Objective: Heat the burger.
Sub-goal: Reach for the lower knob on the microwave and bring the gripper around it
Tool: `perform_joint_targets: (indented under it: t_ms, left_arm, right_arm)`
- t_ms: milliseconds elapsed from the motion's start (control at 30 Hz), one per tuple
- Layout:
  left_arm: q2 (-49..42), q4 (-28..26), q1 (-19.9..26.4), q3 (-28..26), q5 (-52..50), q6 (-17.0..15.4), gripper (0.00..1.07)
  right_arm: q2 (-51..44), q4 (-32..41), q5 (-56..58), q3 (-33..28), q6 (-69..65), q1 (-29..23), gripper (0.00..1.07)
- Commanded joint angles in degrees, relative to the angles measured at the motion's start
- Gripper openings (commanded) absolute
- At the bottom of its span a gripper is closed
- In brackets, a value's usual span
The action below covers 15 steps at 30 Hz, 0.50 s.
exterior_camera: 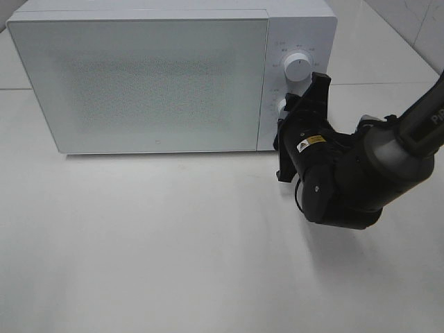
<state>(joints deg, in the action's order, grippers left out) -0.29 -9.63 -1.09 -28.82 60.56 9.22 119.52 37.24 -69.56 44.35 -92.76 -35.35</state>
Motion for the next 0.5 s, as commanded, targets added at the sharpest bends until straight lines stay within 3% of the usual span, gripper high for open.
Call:
perform_joint_targets:
  t_ms: [33,167,333,500]
  left_arm:
    - [-1.1,-0.1,0.0,0.1,-0.9,-0.5,1.01]
    - [-1.1,-0.1,0.0,0.1,-0.9,-0.5,1.01]
    - [-1.1,-0.1,0.0,0.1,-0.9,-0.5,1.01]
    - [-1.1,-0.1,0.0,0.1,-0.9,-0.5,1.01]
  right_arm:
    - [-0.6,-11.5,-3.7,2.2,2.8,-0.8,0.04]
    - [-0.6,-9.6,-3.7,2.2,4.1,-0.8,0.11]
    - [-0.6,-5.4,-5.0,2.2,6.2,-0.8,0.32]
    - [-0.7,-2.2,-6.2,2.0,8.1,-0.8,0.44]
